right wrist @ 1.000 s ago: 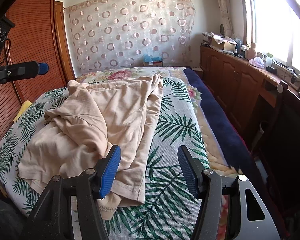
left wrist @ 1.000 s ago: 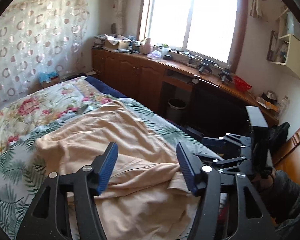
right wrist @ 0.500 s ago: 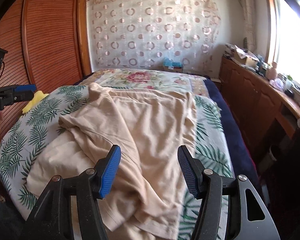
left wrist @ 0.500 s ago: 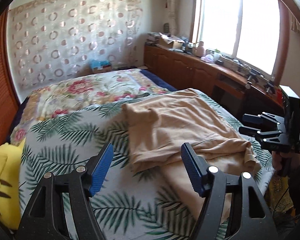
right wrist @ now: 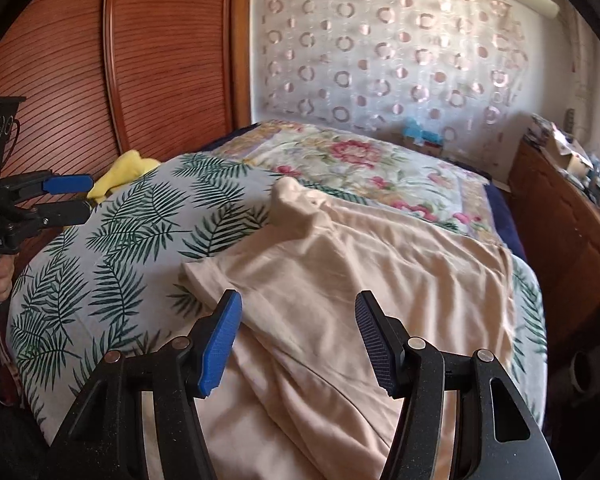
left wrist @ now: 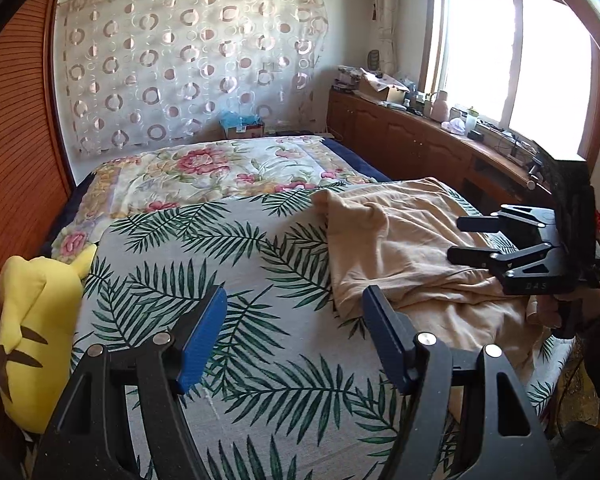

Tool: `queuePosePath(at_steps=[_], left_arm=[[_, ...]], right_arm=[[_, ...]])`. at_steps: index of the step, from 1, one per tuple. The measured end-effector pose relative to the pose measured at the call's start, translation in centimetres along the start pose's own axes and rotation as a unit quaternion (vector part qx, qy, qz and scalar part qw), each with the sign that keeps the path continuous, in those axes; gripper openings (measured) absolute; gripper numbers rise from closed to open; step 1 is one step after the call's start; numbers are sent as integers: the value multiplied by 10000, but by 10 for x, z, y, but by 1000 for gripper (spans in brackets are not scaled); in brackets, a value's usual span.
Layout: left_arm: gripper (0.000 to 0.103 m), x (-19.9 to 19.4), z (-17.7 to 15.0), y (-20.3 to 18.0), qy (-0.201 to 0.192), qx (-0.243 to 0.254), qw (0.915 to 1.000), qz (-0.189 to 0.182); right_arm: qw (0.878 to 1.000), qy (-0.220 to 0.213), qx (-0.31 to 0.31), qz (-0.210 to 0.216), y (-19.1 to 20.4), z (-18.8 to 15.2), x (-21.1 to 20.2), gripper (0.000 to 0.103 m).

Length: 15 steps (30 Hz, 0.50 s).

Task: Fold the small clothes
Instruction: 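Open the left tool while the right tool moves toward the shirt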

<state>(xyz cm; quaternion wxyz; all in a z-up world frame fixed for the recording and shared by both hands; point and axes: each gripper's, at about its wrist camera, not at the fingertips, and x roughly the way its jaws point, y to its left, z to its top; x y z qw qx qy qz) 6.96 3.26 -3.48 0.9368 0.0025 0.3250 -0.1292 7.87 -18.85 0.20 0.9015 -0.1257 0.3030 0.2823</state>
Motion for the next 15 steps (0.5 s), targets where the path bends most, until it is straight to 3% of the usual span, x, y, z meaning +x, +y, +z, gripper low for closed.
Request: queuePosePath(at_steps=[9, 15], left_arm=[[71, 1, -9, 19, 19, -208, 9998, 73], [71, 2, -14, 21, 64, -241, 9997, 51]], right_arm=[[9962, 490, -399, 600, 24, 31, 55, 61], [9892, 936, -691, 891, 41, 33, 91, 61]])
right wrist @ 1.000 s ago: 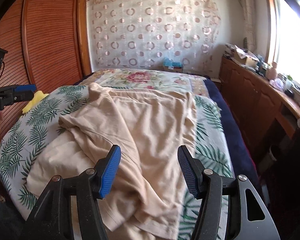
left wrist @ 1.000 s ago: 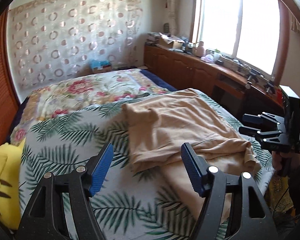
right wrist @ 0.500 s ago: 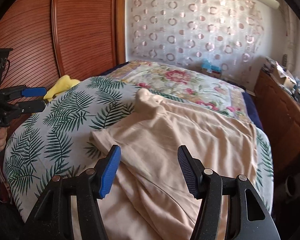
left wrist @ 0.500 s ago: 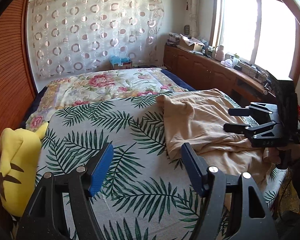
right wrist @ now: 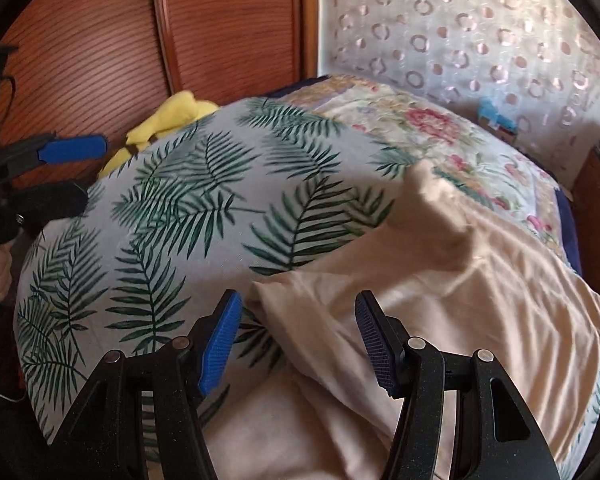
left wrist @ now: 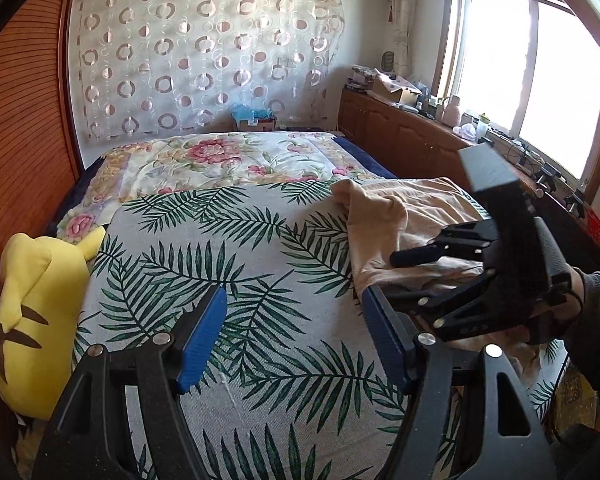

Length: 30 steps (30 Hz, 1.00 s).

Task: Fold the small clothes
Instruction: 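Open the left tool while the right tool moves toward the shirt, then pinch the beige shirt's edge with the right tool and lift it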

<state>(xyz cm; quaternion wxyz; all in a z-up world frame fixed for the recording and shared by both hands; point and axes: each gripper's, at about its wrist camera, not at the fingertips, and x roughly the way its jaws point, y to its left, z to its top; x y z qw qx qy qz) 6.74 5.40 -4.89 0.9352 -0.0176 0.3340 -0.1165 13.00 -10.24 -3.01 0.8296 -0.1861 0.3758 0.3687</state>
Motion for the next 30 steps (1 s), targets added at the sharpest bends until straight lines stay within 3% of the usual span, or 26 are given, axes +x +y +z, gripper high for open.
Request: queuePosePath(at_steps=[4, 5, 7, 8, 12, 18, 25, 30], left_arm=[[71, 2, -2, -1, 37, 15, 10000, -23], [71, 2, -3, -2, 34, 5, 10000, -29], [71, 2, -3, -2, -22, -34, 10000, -23], [71, 1, -3, -3, -48, -69, 10000, -30], [71, 1, -2, -7, -58, -20, 10000, -41], [71, 3, 0, -15, -53, 38, 9999, -136], [71, 8, 0, -25, 20, 126, 9997, -220], [71, 13, -2, -34, 109, 175, 9994, -269]], right_arm=[[9994, 173, -229, -170, 5, 5, 27, 61], [9995, 152, -221, -185, 4, 6, 29, 55], [9994, 101, -162, -272, 2, 6, 30, 28], [9995, 117, -128, -249, -1, 6, 30, 6], [9987, -312, 153, -373, -17, 4, 5, 5], [9884, -1010, 738, -859, -74, 2, -60, 5], [9713, -1059, 1209, -1755, -147, -5, -82, 5], [9522, -619, 1884, -2322, -194, -15, -49, 5]])
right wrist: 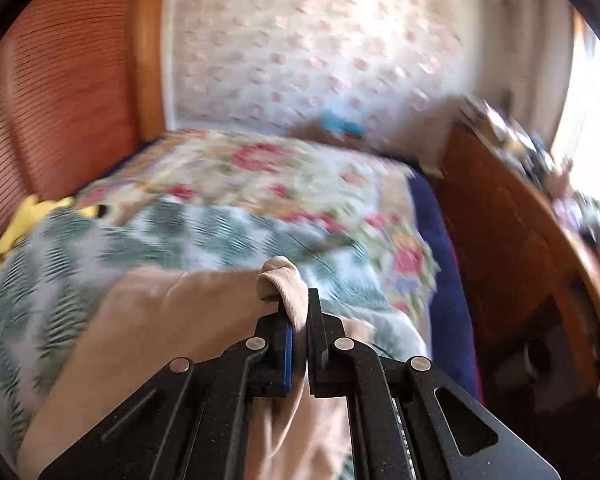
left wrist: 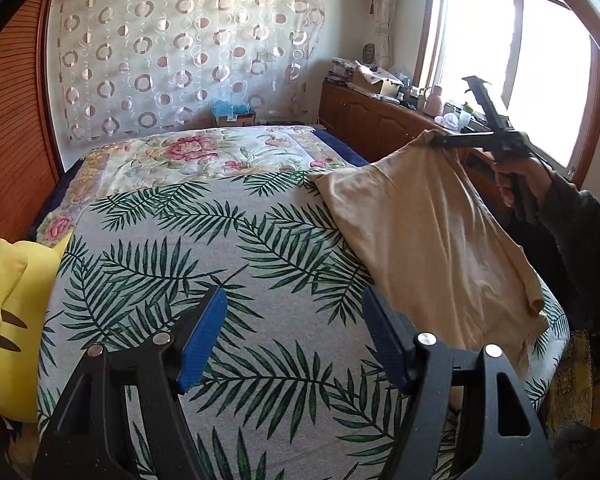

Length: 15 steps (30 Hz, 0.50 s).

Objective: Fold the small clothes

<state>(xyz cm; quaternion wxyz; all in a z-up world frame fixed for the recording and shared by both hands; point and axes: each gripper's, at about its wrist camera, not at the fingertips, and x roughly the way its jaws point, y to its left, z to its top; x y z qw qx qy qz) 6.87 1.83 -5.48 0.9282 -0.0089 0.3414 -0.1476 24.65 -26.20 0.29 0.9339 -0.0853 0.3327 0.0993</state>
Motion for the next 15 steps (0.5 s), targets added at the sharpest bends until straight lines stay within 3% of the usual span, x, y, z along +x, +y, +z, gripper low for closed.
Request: queuePosePath(at_steps=[2, 4, 5, 6, 10, 15], left_arm=[[71, 3, -1, -5, 47, 28, 10000, -34], [71, 5, -2, -9, 79, 57, 9999, -59], [71, 7, -3, -11, 101, 75, 9999, -85], [71, 9, -3, -14, 120, 83, 9998, -99], [71, 14, -3, -23, 175, 128, 9996, -156], [71, 19, -5, -38, 249, 201, 9990, -301]], right_arm=[[9994, 245, 105, -226, -2, -3, 20, 5], [9983, 355, 226, -397, 2, -6, 28, 20], [9983, 369, 276, -368, 5, -9, 28, 34], [9986, 352, 268, -305, 7, -10, 27, 41], [9992, 285, 211, -158, 8, -18, 6, 41], [9996, 203, 65, 169, 14, -63, -37, 41]])
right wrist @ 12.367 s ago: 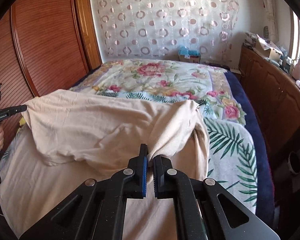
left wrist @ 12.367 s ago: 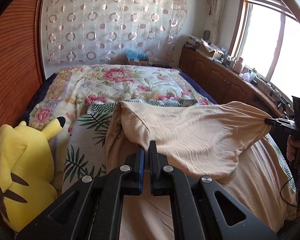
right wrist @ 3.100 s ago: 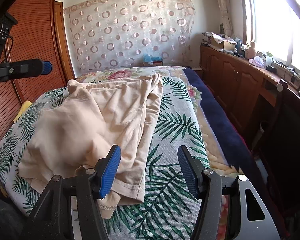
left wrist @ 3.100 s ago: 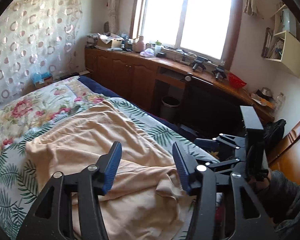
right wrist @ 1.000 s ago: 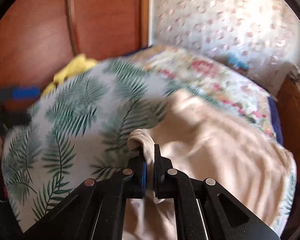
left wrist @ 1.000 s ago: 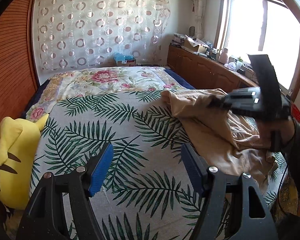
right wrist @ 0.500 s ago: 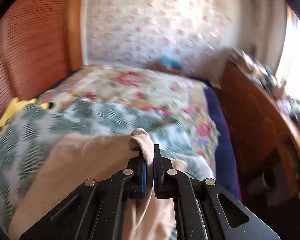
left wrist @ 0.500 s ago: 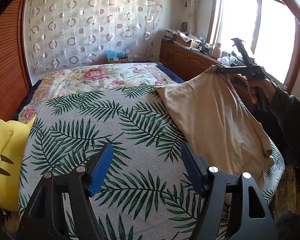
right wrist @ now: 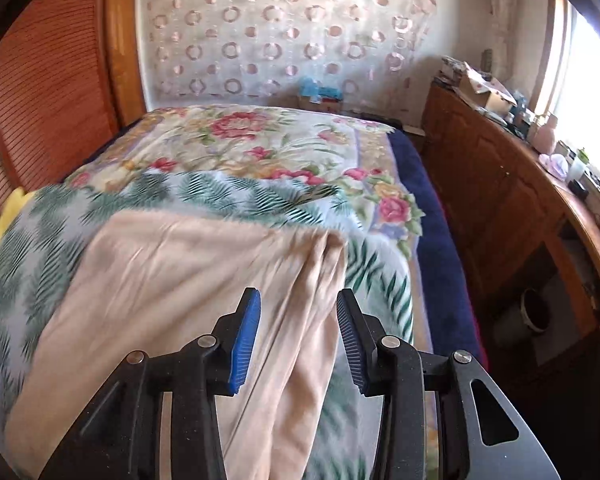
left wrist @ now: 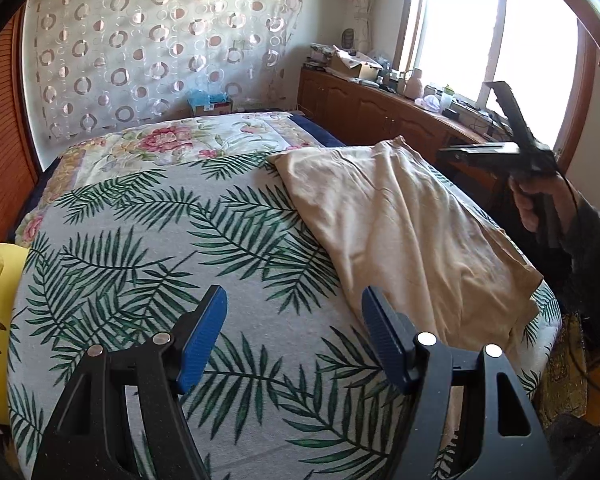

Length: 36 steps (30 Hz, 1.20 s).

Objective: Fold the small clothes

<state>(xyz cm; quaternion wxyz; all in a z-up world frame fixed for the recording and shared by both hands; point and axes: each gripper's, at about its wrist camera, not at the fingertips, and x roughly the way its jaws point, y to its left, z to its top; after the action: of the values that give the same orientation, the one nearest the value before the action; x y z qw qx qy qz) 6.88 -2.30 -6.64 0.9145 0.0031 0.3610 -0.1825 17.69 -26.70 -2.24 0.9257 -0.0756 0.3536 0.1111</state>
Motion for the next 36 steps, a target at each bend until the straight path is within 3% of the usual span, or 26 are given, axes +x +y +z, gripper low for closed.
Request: queuePosePath(at_steps=[11, 23, 28, 30, 36], left_arm=[[71, 17, -5, -32, 170, 179, 9994, -237], [71, 24, -12, -49, 325, 339, 9984, -321], [71, 24, -14, -52, 381, 370, 9980, -337], [71, 23, -14, -53, 384, 389, 9979, -345], [71, 23, -17, -57, 433, 368, 9976, -403]], right_arm=[[9985, 139, 267, 452, -9, -108, -95, 41], [9945, 425, 600, 740, -23, -127, -124, 41], [9933, 394, 394, 1013, -17, -135, -131, 8], [9945, 345, 279, 953, -19, -140, -142, 3], [9955, 390, 325, 804, -36, -158, -155, 3]])
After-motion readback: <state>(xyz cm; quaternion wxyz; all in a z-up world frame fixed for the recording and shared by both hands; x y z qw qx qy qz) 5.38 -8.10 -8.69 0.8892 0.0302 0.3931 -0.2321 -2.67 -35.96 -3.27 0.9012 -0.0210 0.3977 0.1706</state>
